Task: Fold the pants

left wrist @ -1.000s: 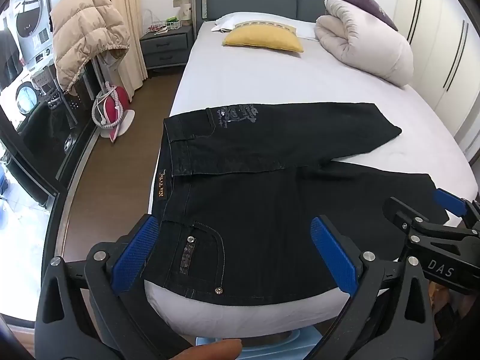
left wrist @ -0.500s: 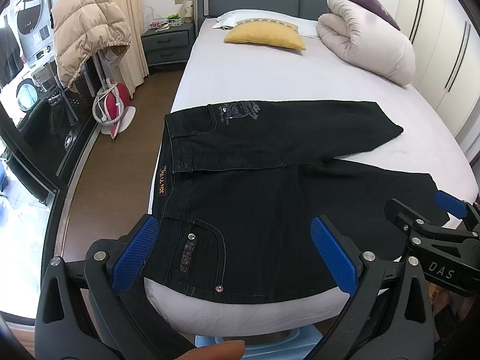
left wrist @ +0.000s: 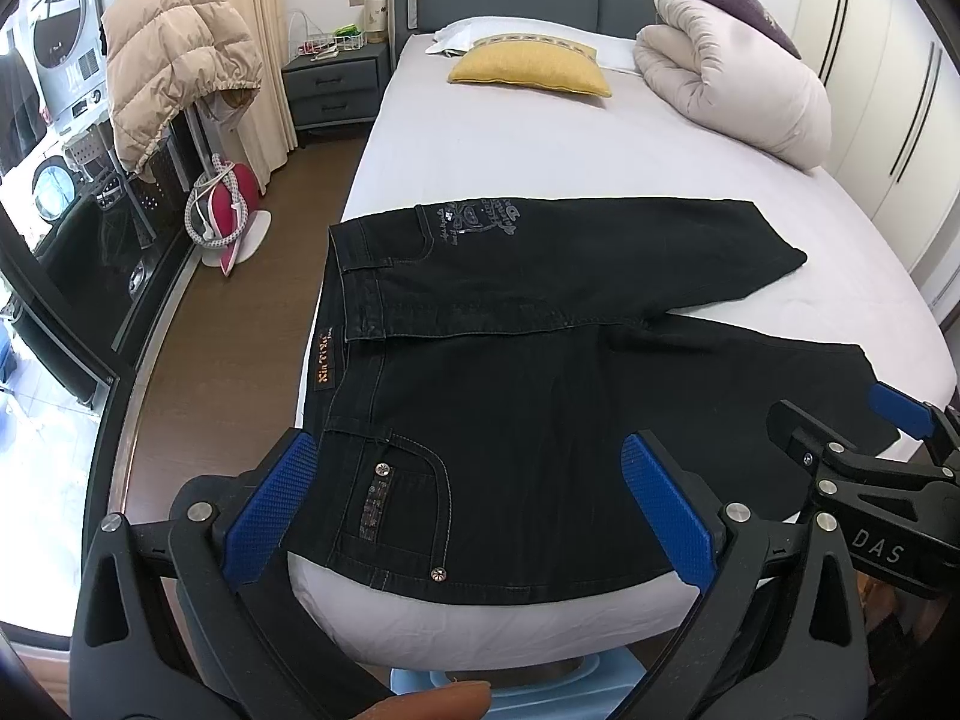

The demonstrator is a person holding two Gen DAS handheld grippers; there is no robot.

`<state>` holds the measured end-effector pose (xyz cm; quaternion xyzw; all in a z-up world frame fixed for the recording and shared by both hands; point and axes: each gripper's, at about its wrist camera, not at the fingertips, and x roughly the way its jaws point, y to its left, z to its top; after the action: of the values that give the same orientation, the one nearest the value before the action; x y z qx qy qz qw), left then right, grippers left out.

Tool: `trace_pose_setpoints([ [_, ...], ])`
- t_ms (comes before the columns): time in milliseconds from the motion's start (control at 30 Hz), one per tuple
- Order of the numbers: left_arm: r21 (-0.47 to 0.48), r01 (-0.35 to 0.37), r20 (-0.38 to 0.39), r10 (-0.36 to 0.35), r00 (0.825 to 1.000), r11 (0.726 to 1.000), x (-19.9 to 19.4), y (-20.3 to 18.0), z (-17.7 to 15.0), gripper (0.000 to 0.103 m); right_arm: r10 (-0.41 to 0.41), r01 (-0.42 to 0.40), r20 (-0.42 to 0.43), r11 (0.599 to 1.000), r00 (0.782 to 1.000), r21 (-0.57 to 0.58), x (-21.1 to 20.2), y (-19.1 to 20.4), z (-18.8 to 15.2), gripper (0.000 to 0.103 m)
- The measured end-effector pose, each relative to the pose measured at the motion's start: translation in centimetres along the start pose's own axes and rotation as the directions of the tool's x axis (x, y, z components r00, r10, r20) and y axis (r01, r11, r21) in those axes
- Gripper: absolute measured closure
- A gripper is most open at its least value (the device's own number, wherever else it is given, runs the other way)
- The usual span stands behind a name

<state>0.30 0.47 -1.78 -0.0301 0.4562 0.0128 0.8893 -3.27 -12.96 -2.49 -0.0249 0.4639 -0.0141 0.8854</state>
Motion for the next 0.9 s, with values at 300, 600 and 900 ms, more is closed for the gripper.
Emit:
trace_pose_setpoints([
  [300,0.001,-0.001,-0.001,0.001,1.0,1.0,0.06,0.03,-0.04,0.0,0.0,0.0,-0.002,1.0,1.0,-0.001,0.0,-0.06,0.07,0.0],
  [600,0.001,-0.003,-0.002,0.003,1.0,1.0,0.09,0.12,-0.15,0.0,0.001,-0.001,-0.004,1.0,1.0,-0.001,0.0,-0.08,0.13,0.0],
  [900,0.001,-0.004,-0.003,0.004,1.0,1.0,0.08,0.09,-0.11,0.0,0.002,-0.002,-0.006,1.0,1.0,-0.001,0.06,0.06,-0.19,0.0],
])
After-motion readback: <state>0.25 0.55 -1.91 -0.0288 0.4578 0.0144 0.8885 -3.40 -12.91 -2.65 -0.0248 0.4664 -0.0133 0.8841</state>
